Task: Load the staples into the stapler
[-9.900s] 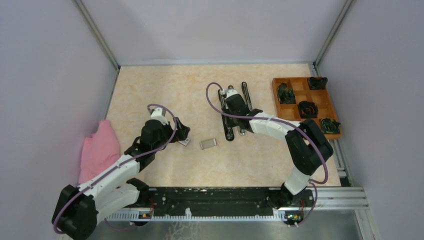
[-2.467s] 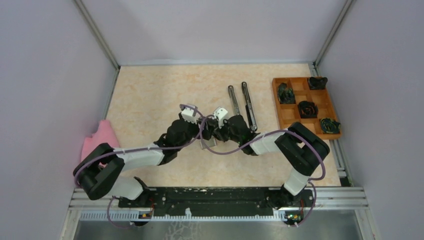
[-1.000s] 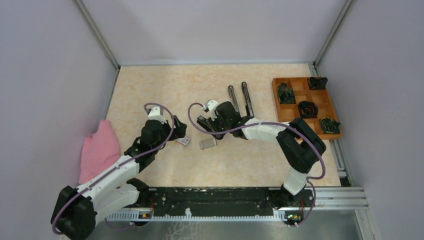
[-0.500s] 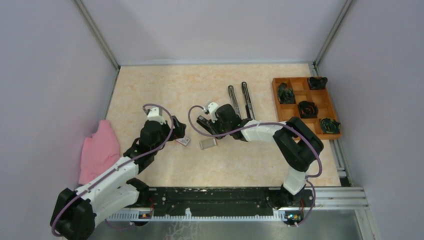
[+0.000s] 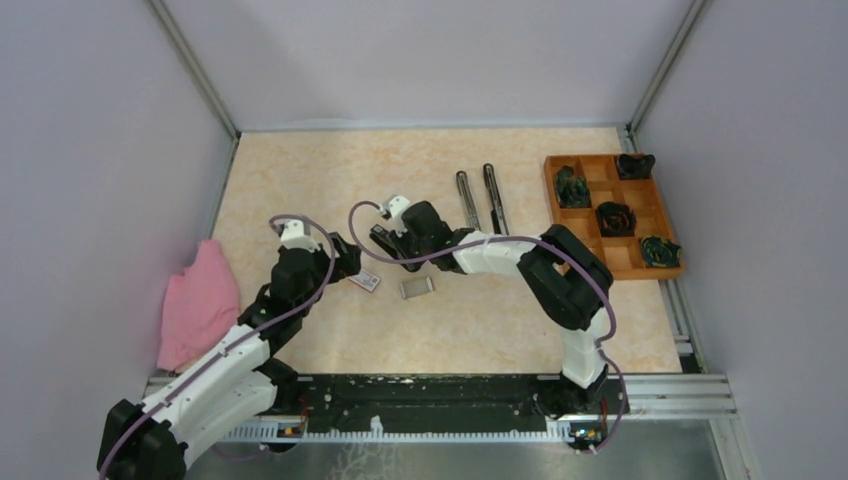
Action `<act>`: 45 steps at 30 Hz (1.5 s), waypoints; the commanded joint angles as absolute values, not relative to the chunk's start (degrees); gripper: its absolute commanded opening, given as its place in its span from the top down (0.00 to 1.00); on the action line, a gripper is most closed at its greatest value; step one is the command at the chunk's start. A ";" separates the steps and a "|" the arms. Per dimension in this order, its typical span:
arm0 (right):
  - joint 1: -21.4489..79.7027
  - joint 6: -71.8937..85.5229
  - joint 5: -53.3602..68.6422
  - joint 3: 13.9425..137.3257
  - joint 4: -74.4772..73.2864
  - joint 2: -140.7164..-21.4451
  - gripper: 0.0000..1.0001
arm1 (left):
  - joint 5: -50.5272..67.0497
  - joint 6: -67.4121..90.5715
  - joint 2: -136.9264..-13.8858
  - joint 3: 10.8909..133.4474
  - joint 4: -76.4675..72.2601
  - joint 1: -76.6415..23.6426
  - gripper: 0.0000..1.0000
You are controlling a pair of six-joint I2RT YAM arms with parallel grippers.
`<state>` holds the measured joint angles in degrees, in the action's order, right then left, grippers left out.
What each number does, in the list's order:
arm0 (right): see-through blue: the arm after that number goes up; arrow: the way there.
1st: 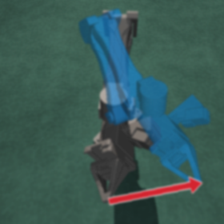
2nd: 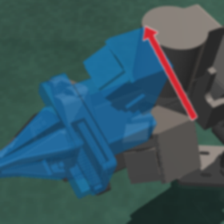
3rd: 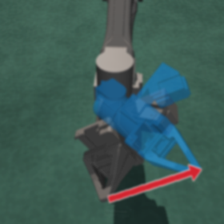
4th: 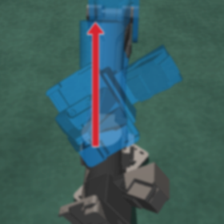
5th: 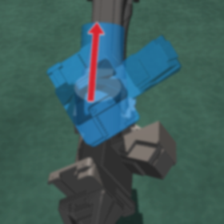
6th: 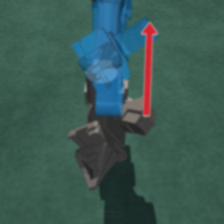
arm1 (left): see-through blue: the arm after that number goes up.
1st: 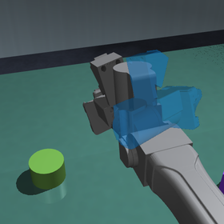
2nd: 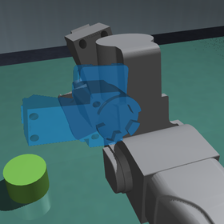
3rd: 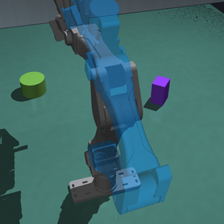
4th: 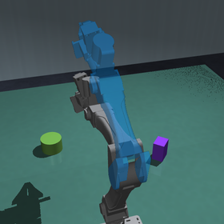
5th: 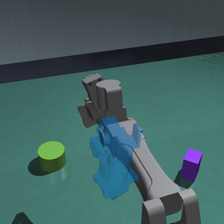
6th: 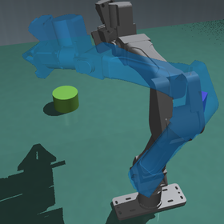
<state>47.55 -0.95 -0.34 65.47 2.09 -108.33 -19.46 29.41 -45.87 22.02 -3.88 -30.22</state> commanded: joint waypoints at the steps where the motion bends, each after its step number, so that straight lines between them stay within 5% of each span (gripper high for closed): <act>1: 51.76 2.43 -0.40 71.53 3.28 -111.64 0.90 | -22.10 30.68 -42.76 20.55 -3.61 -29.90 0.01; 11: 52.84 4.05 -3.03 72.04 -0.68 -105.76 0.58 | -20.52 33.35 -37.64 20.48 -3.08 -29.87 0.01; 18: 49.77 5.58 -9.54 63.90 -3.42 -95.30 0.49 | -15.66 35.75 -40.56 23.53 -2.70 -29.80 0.00; 30: 39.14 8.17 -14.95 52.35 -6.71 -82.45 0.44 | -4.74 36.10 -55.46 34.40 -4.06 -29.81 0.01; 45: 33.04 9.06 -14.66 49.43 -3.85 -87.80 0.49 | 6.71 37.51 -79.52 49.86 -6.09 -29.77 0.01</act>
<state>33.58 8.78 -14.94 49.36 -7.03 -85.76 2.76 36.56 -75.24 45.89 -4.38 -30.11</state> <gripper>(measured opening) 0.527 0.994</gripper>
